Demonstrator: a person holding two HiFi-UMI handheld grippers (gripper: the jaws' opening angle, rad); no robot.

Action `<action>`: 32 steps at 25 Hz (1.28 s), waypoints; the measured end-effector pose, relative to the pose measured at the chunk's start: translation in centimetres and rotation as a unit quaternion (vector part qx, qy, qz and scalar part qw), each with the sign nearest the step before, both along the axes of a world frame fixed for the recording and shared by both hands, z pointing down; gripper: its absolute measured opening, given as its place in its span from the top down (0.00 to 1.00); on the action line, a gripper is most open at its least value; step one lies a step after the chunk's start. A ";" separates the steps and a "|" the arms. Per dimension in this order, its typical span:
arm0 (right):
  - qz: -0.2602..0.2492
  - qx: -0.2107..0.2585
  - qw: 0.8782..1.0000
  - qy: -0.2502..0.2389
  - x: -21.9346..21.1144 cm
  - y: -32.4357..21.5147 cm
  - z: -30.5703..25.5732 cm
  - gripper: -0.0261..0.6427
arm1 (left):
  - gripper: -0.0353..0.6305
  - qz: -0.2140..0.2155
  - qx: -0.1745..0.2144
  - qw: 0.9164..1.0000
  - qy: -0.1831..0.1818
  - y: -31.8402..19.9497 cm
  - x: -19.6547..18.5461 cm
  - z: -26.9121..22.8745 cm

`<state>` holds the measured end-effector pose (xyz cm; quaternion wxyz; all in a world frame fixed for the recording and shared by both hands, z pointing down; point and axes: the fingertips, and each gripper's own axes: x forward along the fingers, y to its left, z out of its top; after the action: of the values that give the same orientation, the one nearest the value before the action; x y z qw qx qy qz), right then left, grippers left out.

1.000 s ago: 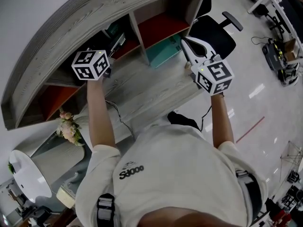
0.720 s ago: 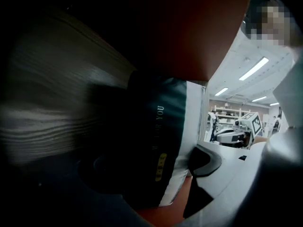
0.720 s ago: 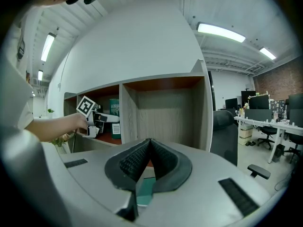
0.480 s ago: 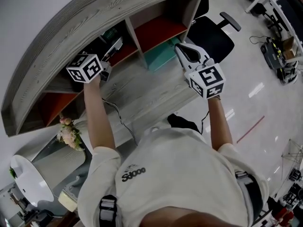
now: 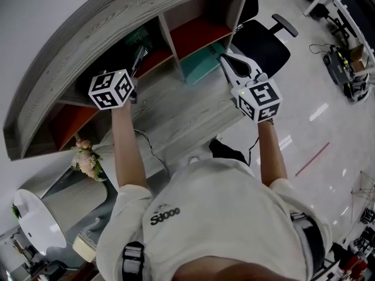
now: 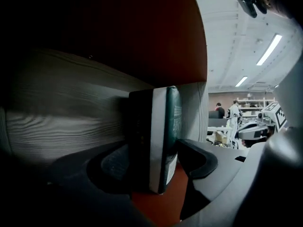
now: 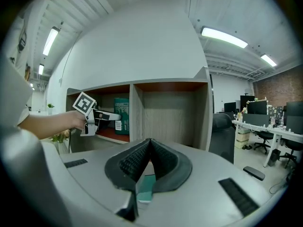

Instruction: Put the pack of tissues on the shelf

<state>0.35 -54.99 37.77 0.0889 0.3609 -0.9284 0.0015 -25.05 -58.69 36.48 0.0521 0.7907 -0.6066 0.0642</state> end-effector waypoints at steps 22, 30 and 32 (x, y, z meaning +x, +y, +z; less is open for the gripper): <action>0.046 0.028 0.998 0.023 1.7 5.1 -2.3 0.95 | 0.49 0.006 0.007 1.000 -0.013 4.5 0.4 0.5; 0.026 0.055 0.998 0.035 -1.3 11.2 -4.0 0.95 | 0.56 0.029 0.006 0.997 -0.066 14.4 1.4 0.5; 0.021 0.065 0.997 0.041 -2.2 12.7 -4.1 0.95 | 0.60 0.035 0.002 0.997 -0.072 16.9 1.3 1.1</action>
<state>-1.83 -42.24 33.63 0.1029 0.3847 -0.9144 -0.0719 -23.73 -41.81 37.60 0.0042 0.8048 -0.5809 0.1219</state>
